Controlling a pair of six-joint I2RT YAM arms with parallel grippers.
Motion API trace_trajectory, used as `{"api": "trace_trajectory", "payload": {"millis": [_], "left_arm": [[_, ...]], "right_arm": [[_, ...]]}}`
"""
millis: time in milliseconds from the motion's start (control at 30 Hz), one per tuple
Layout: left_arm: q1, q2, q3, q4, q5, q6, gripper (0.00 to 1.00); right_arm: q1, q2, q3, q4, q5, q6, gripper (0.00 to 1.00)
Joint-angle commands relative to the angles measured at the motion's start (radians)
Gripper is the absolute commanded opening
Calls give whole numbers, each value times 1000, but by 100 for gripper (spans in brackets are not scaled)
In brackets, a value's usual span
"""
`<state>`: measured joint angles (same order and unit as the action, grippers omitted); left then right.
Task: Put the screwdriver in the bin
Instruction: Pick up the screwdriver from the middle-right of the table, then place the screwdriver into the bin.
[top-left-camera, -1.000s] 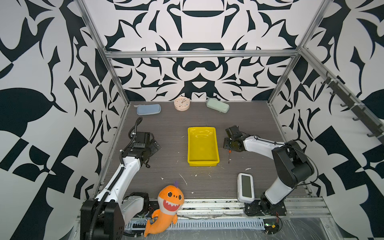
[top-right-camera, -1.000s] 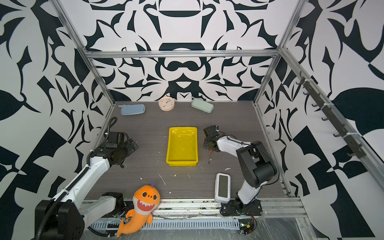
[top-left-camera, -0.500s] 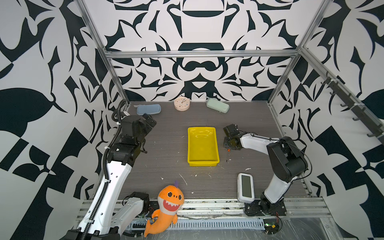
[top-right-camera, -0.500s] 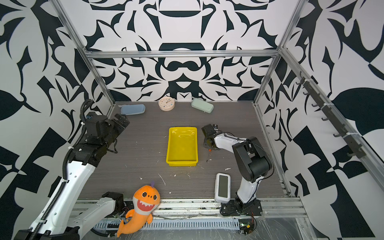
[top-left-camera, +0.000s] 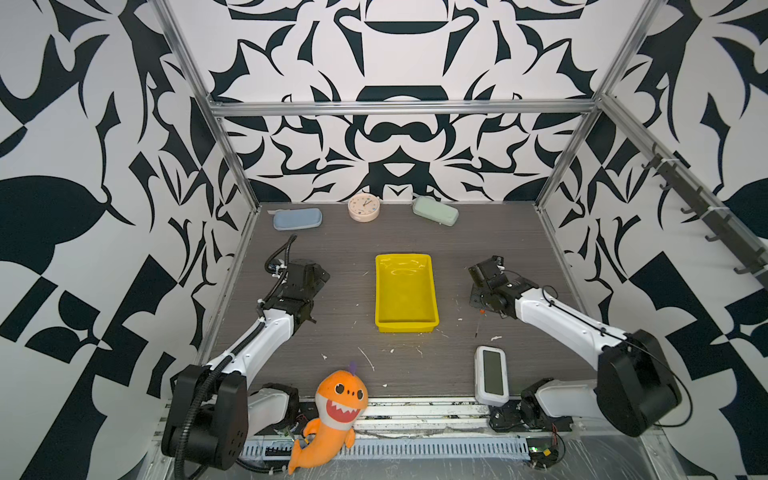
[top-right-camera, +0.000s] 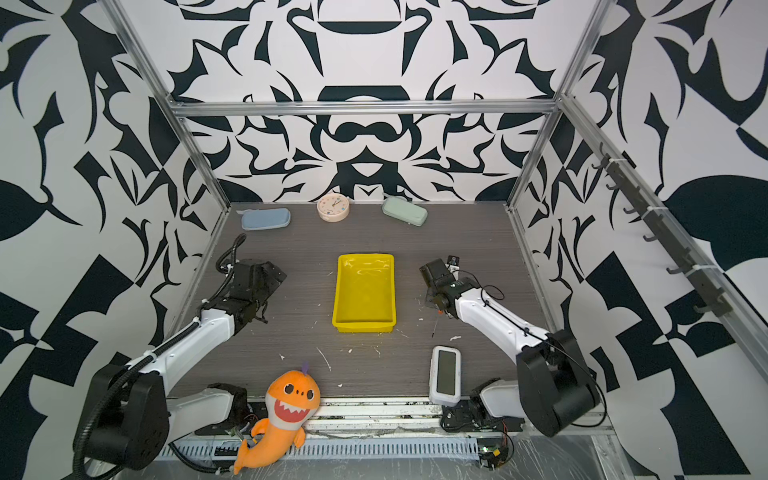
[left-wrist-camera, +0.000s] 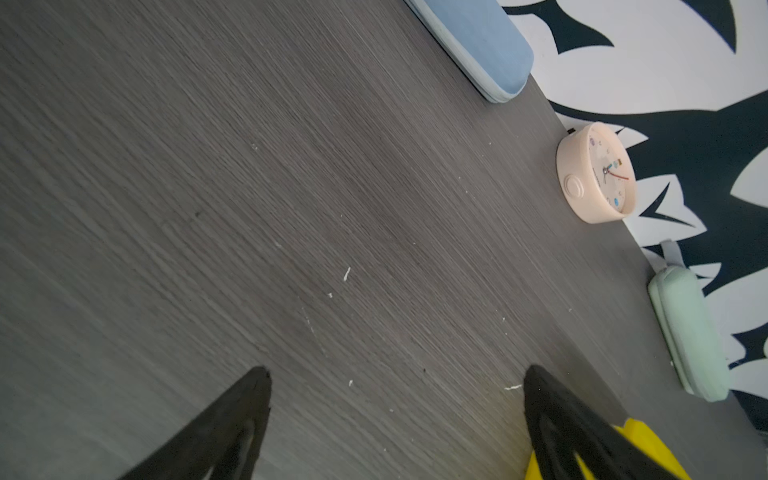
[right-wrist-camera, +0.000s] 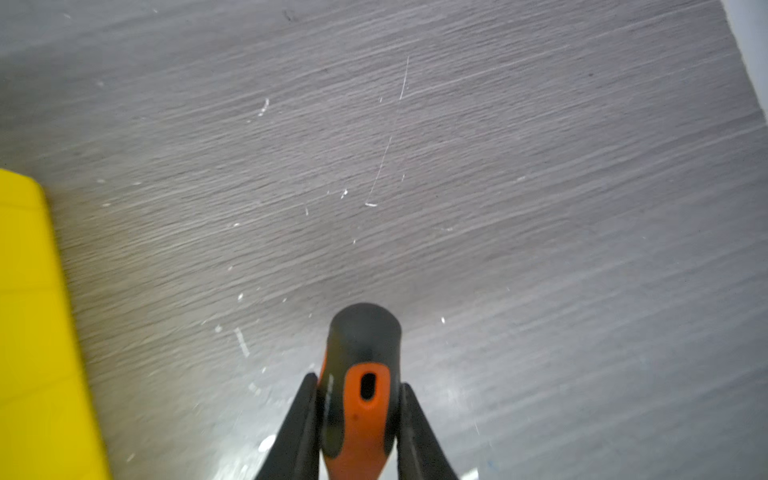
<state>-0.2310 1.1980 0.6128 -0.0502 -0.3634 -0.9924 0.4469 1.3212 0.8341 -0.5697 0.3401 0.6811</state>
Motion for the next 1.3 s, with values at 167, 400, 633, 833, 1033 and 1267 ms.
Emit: {"api": "trace_trajectory", "payload": {"millis": [167,400,633,833,1033,1267], "left_arm": [[14,2,-19,84,-79,-85,97],[18,34,-38,174,18,-98,97],[19,111,-1,147,57,-100,97],[22,142,30,115,65,-92,97],[22,157,31,110,63,-108,97],[32,217,89,44,101,-109,97]], "right_arm": [[211,132,307,-134,-44,207,0],[338,402,545,-12,-68,271,0],[388,736,918,-207,-88,242,0],[390,863,1028,-251,-123,227,0],[391,874,1029,-252,-117,236,1],[391,883,1053,-297,-127,232,31]]}}
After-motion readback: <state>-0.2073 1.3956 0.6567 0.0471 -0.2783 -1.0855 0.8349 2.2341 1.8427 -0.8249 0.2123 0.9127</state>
